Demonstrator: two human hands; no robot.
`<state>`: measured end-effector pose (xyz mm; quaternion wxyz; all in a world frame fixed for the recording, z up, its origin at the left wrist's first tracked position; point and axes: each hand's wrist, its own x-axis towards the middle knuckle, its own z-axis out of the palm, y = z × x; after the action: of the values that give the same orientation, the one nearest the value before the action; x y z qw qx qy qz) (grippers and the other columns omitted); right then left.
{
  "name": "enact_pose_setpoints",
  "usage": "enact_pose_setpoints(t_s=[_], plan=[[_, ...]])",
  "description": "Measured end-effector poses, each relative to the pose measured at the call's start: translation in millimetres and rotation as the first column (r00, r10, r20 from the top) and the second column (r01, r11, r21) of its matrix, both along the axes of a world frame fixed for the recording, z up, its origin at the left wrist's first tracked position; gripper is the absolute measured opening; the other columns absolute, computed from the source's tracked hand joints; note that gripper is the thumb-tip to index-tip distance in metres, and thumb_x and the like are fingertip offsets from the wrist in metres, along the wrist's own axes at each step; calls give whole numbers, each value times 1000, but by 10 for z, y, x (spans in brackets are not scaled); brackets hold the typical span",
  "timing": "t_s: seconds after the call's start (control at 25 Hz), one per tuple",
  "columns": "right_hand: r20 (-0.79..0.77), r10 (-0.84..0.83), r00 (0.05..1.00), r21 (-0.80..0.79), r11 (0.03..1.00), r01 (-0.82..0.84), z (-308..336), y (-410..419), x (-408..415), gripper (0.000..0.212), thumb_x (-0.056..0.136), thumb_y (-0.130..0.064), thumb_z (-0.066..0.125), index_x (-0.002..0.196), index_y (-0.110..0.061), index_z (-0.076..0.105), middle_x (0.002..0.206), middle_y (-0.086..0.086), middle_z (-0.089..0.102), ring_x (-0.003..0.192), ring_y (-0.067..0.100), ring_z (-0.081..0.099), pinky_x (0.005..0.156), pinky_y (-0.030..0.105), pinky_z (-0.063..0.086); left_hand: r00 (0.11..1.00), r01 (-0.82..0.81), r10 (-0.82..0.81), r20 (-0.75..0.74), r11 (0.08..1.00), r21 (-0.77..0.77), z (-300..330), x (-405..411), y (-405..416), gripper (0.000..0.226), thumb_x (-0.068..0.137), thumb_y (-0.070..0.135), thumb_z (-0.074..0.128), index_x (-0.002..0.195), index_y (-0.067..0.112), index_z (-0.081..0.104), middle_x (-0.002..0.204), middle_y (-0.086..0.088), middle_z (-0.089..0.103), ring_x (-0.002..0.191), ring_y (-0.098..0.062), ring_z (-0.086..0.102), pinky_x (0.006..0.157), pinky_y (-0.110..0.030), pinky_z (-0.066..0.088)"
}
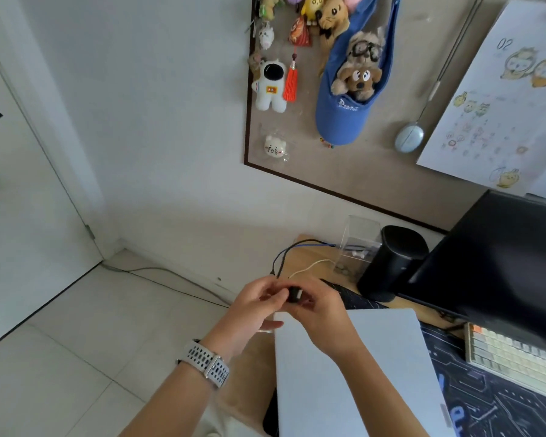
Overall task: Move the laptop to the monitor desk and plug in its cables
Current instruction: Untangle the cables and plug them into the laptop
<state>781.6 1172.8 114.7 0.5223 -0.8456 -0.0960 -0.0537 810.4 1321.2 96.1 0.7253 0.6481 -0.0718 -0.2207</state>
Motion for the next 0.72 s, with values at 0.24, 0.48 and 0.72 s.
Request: enact_pose_setpoints(t_s=[0.24, 0.48, 0.72], plan=[[-171, -125, 977, -158, 982, 98, -285, -118, -387, 45, 84, -2, 62, 108, -39, 58, 92, -13, 57, 81, 11, 58, 68, 15, 50, 939, -341, 286, 192, 847, 407, -771, -187, 51, 17, 89, 18, 62, 76, 10, 55, 72, -1, 57, 70, -16, 57, 67, -35, 58], [-290, -184, 939, -234, 965, 117, -518, -150, -369, 40, 88, -5, 61, 115, -34, 53, 90, -6, 60, 78, 12, 59, 56, 14, 50, 872, -467, 147, 467, 537, 703, -1451, -146, 167, 20, 89, 34, 59, 93, 15, 56, 95, 1, 56, 93, -18, 49, 60, -29, 50], [-324, -194, 926, -486, 874, 13, -1009, -45, -44, 49, 87, -4, 59, 128, -28, 47, 107, -7, 58, 99, 12, 57, 90, 26, 50, 898, -427, 128, 421, 476, 769, -1750, -15, 123, 35, 90, 48, 50, 108, 19, 53, 111, 5, 55, 107, -15, 43, 64, -26, 54]])
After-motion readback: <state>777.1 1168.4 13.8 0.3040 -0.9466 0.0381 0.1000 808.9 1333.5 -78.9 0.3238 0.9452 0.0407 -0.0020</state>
